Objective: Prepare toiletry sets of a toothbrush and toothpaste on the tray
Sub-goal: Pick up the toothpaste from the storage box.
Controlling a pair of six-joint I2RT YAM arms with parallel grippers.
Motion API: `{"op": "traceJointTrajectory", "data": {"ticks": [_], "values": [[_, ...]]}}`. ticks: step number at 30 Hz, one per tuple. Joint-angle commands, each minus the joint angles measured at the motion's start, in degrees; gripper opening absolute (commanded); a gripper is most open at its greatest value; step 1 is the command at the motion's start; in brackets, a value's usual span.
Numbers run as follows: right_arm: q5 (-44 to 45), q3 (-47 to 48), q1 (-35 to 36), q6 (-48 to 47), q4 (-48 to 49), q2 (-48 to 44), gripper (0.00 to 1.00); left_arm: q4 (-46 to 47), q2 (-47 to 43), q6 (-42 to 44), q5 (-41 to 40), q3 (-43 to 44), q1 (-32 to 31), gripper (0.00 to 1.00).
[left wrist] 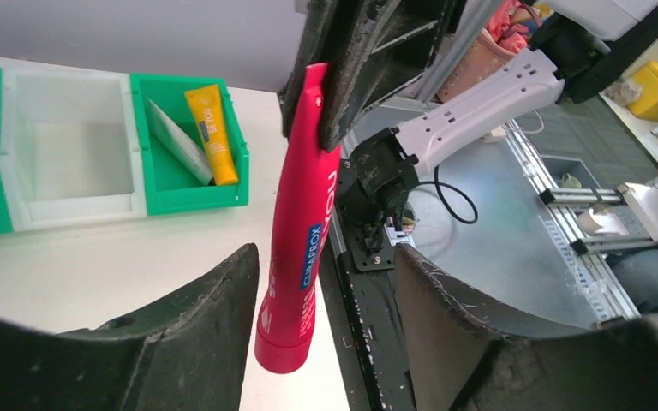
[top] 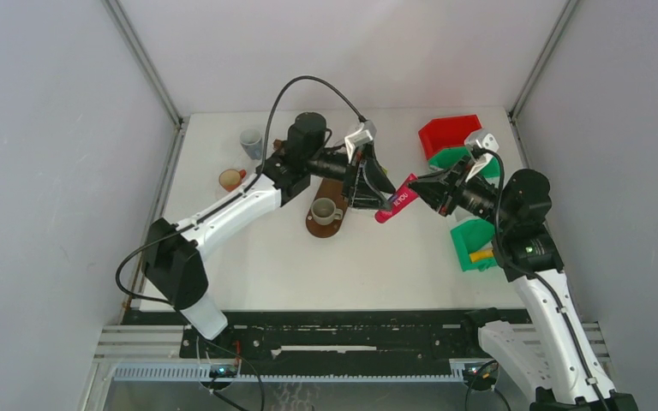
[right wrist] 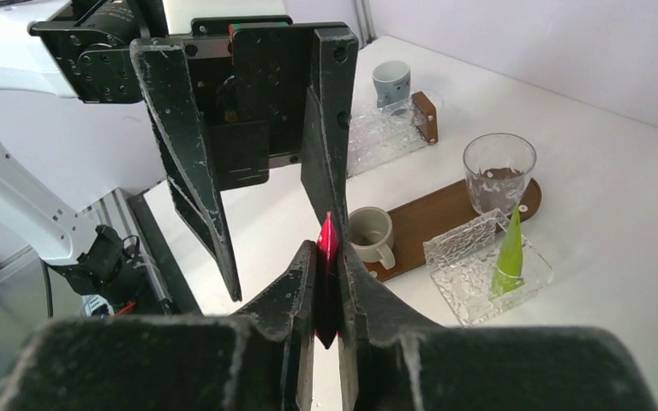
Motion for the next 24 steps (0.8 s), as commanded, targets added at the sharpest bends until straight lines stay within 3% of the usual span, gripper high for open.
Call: {"op": "traceJointTrajectory", "data": {"ticks": [1, 6, 11, 16, 24], "values": [[3.0, -0.3, -0.8, 1.2, 4.2, -1.5, 0.0, 5.2, -5.2, -2.5, -3.3, -1.7, 2.9, 0.66], [5.4, -2.0, -1.1, 2.1, 5.8, -0.8, 0.0, 7.2, -10.0, -3.1, -10.0, -6.4, 6.3, 0.71], [8.2, -4.4, -0.1, 3.4, 10.0, 2.0, 0.0, 1.7, -14.9, 2.8, -18.2, -9.1, 7.5, 0.73], [14.0, -4.3, 2.6, 1.8, 13.2, 6.4, 0.0, -1.4, -19.7, 8.6, -27.7, -11.7, 7.6, 0.83], [23.4, -0.9, 6.5, -1.8, 15.8, 16.6, 0.0, -1.8, -20.9, 9.7, -36.9, -12.9, 8.5, 0.95]]}}
